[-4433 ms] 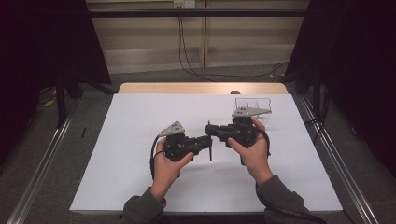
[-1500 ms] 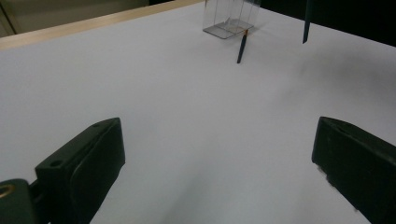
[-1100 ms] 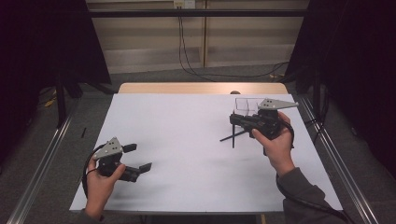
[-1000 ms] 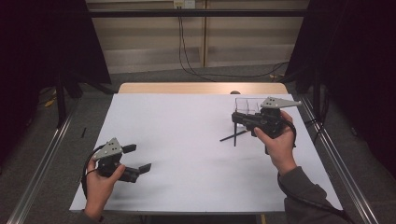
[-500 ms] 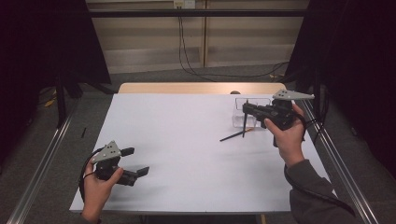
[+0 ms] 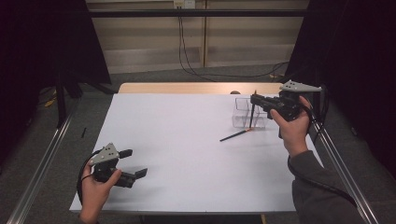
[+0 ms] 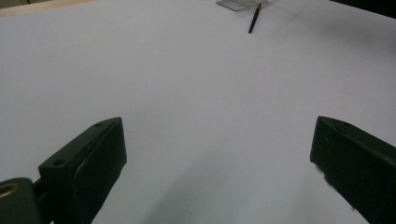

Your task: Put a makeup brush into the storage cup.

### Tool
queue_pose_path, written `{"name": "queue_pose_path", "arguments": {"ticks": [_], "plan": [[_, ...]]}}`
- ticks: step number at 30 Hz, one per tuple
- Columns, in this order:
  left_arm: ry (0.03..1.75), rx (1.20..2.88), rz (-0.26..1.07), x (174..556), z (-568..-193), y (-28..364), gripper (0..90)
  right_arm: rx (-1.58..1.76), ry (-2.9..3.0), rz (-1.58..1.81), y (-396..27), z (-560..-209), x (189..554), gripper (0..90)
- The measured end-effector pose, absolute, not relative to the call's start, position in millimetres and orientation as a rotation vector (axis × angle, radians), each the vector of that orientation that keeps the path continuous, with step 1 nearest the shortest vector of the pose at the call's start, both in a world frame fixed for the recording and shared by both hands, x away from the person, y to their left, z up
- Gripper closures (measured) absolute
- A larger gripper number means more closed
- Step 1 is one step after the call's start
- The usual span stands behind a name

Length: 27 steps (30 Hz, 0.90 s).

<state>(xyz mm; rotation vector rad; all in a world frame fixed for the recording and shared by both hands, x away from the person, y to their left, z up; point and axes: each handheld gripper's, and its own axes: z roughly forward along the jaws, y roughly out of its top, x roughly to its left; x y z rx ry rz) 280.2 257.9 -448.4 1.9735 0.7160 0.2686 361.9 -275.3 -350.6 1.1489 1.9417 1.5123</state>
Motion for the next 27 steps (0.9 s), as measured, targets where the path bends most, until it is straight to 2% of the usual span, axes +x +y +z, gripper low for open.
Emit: {"name": "queue_pose_path", "arguments": {"ticks": [27], "plan": [[0.707,1.987,0.264,278.5,-449.6,257.8,3.4,1.195,1.797,1.443,-302.0,-341.7,387.8,85.1]]}}
